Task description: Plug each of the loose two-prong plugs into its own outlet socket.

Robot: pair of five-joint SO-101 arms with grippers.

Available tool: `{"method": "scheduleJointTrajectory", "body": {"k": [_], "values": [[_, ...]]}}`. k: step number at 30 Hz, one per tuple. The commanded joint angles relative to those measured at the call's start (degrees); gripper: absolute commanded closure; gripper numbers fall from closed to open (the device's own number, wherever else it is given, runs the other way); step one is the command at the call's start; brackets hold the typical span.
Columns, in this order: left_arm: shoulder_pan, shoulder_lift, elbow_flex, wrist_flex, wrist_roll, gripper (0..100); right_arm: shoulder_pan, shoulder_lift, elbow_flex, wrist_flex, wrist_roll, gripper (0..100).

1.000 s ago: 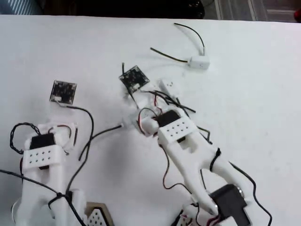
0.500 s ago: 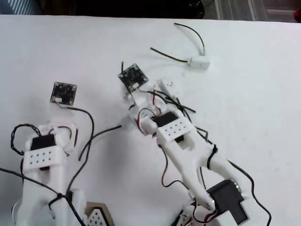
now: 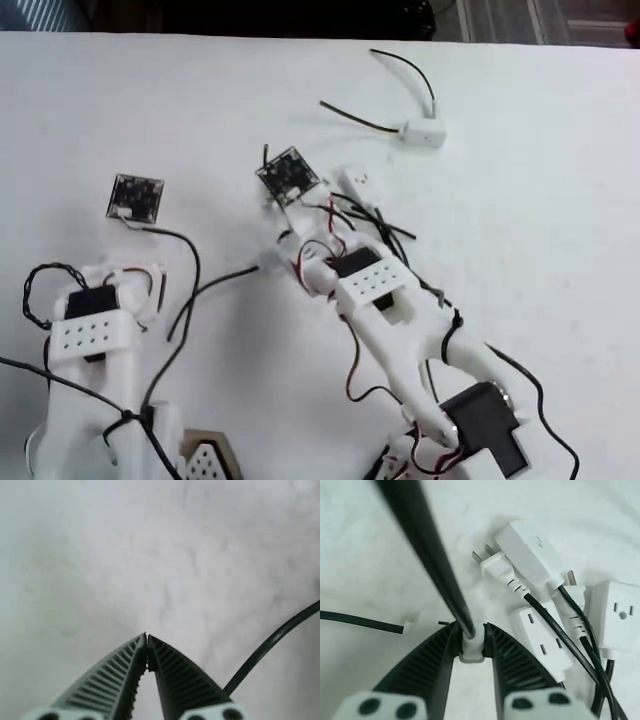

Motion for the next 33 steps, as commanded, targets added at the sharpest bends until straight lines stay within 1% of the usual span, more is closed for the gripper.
{"method": "scheduleJointTrajectory", "body": {"k": [1,5,20,27,31,33], "values": [[-0.2,-1.3,0.1,-0.8,0.6,97,0.6,1.5,-0.4,-1.4,0.4,98.1],[-0.3,-1.3,0.1,-0.8,0.6,97,1.2,4.4,-0.4,-3.5,0.4,98.1],[-0.4,-1.3,0.1,-0.8,0.6,97,1.9,3.6,3.3,-3.5,0.2,98.1],[-0.4,-1.5,0.7,-1.0,0.6,97,1.8,8.8,2.1,-3.2,0.1,98.1],[-0.4,-1.5,0.7,-1.0,0.6,97,2.0,6.1,2.1,-2.8,-0.1,98.1],[-0.4,-1.5,0.7,-1.0,0.6,97,2.1,3.6,2.0,-0.2,-0.1,98.1]]}}
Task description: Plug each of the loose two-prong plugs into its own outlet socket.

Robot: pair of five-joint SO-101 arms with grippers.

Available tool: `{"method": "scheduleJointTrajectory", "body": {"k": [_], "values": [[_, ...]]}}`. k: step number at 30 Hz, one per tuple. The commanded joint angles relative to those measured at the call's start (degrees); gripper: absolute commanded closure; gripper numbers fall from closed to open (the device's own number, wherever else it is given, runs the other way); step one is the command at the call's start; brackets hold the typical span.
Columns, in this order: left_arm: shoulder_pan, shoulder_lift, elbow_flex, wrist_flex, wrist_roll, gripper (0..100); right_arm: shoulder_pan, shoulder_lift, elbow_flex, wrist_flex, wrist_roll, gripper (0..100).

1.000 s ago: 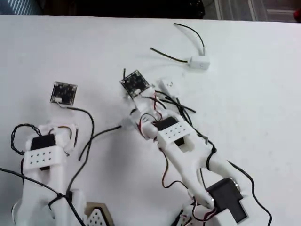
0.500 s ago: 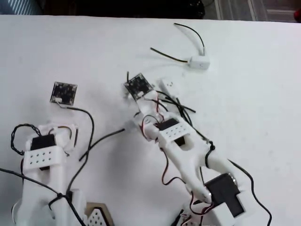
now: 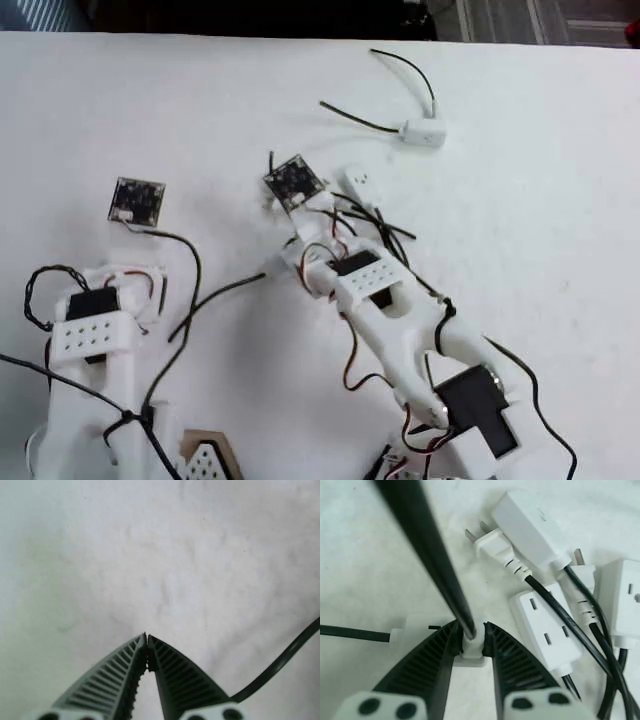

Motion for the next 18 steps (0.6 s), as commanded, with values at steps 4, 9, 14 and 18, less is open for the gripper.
{"method": "scheduleJointTrajectory", "body": {"k": [4,9,14,18], "values": [[-0.5,-1.5,-0.3,-1.1,0.6,97,1.5,-9.5,-0.5,6.2,-3.0,98.1],[-0.5,-1.5,-0.3,-1.1,0.6,97,4.6,-18.5,-0.8,6.8,-3.5,98.1],[-0.5,-1.5,-0.3,-1.1,0.6,97,7.9,-23.4,-2.5,6.9,-3.5,98.1],[-0.5,-1.5,-0.3,-1.1,0.6,97,8.4,-23.4,-4.3,10.3,-3.6,98.1]]}}
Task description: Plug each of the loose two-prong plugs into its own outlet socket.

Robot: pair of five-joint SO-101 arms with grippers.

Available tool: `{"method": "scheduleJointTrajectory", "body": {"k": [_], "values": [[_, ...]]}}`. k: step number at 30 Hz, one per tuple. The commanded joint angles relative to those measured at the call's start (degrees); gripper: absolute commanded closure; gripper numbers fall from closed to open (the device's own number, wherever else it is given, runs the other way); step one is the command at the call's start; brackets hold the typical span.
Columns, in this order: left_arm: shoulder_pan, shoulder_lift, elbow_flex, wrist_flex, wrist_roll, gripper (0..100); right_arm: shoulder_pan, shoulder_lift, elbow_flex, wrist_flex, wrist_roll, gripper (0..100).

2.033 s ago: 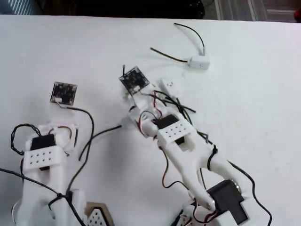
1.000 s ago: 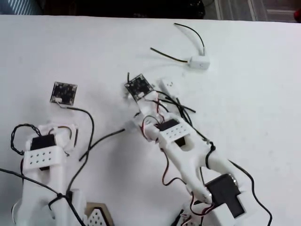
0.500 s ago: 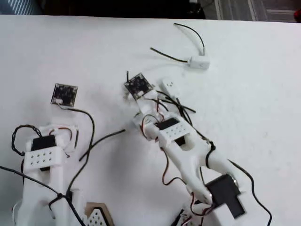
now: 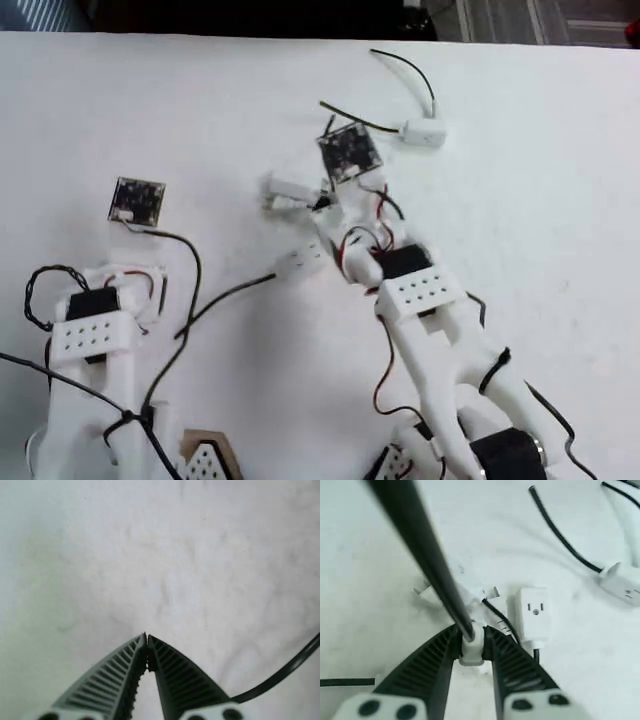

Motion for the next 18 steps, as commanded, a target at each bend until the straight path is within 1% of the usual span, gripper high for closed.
{"method": "scheduleJointTrajectory", "body": {"k": [1,5,9,13,18], "values": [[-0.5,-1.5,-0.3,-1.1,0.6,97,-0.7,-2.3,-3.2,3.6,-0.6,98.1],[-0.5,-1.5,-0.3,-1.1,0.6,97,-4.0,-2.3,-1.5,4.4,-3.8,98.1],[-0.5,-1.5,-0.3,-1.1,0.5,97,-6.6,-0.7,1.8,2.0,-4.6,98.1],[-0.5,-1.5,-0.3,-1.1,0.5,97,-6.5,4.1,5.2,-4.4,-4.6,98.1],[-0.5,-1.5,-0.3,-1.1,0.5,97,-6.4,10.1,5.4,-6.2,-4.6,98.1]]}}
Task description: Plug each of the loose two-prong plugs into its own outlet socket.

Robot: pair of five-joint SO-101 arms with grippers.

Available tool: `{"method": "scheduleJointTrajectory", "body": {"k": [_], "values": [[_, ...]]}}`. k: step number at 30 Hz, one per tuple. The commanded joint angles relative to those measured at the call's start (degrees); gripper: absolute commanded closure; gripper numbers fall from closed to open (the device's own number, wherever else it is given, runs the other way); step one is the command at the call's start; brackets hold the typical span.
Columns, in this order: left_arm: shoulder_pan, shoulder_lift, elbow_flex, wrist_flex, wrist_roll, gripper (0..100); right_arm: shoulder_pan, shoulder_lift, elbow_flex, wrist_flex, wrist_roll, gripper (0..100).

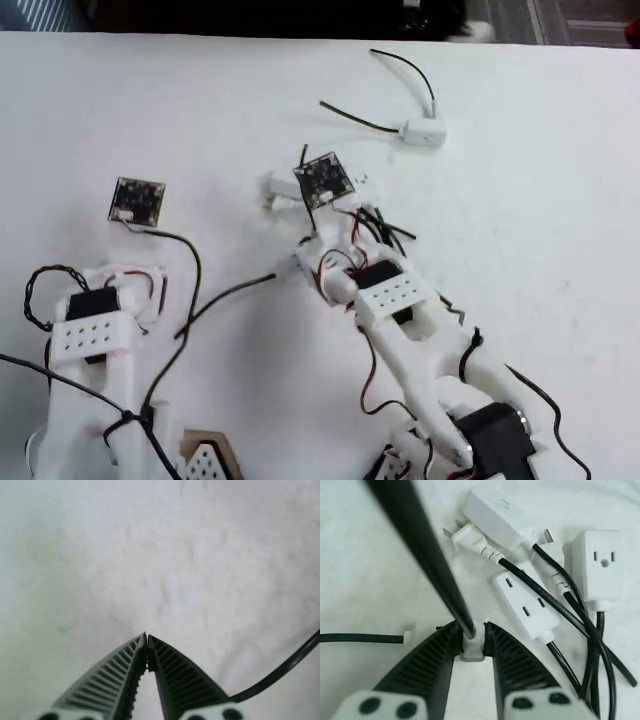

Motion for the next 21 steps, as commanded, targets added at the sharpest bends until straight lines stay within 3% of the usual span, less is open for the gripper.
{"method": "scheduleJointTrajectory", "body": {"k": [1,21], "values": [[-0.5,-1.5,-0.3,-1.1,0.5,97,-0.2,1.5,-0.6,-1.9,-0.4,98.1],[-0.5,-1.5,-0.3,-0.9,0.5,97,0.1,2.2,4.7,-2.9,0.1,98.1]]}}
